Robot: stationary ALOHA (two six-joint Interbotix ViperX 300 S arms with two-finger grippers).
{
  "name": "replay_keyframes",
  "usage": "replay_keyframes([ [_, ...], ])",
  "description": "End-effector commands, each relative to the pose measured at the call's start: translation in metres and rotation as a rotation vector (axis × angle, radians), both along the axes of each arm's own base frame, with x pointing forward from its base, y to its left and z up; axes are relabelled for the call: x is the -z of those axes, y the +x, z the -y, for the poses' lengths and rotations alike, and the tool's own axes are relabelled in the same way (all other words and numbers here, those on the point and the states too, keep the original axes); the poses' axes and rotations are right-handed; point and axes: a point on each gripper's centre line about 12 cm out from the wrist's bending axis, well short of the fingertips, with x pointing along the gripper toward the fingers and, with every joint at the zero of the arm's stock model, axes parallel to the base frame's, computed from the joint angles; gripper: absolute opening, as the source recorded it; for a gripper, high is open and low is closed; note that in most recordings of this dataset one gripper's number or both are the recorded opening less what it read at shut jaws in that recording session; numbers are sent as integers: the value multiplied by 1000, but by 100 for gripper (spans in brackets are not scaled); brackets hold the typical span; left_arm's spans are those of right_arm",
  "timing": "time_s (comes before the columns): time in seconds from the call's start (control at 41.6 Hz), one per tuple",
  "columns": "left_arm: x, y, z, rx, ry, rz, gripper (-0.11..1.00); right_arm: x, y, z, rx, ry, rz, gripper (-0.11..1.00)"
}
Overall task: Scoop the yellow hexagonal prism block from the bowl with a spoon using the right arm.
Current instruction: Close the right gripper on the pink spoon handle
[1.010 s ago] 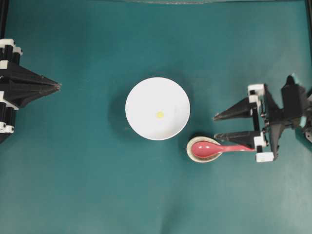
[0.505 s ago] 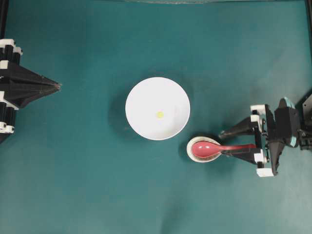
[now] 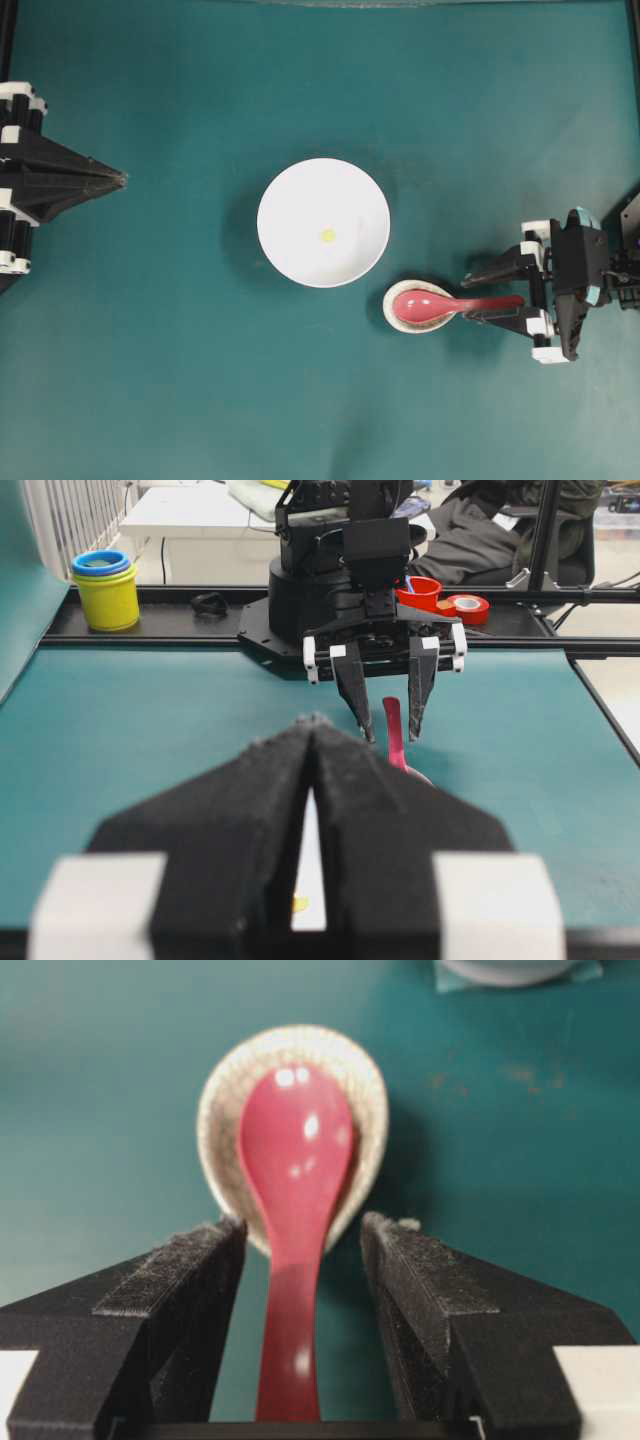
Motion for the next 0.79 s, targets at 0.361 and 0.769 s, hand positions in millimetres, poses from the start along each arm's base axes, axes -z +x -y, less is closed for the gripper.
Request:
replay_keyframes([
  [0.361, -5, 3, -1, -2, 2, 8, 0, 3, 0, -3, -8, 7, -39, 56],
  [0.769, -5, 3, 0, -1, 2, 6, 0, 7, 1, -3, -8, 0, -55, 55],
])
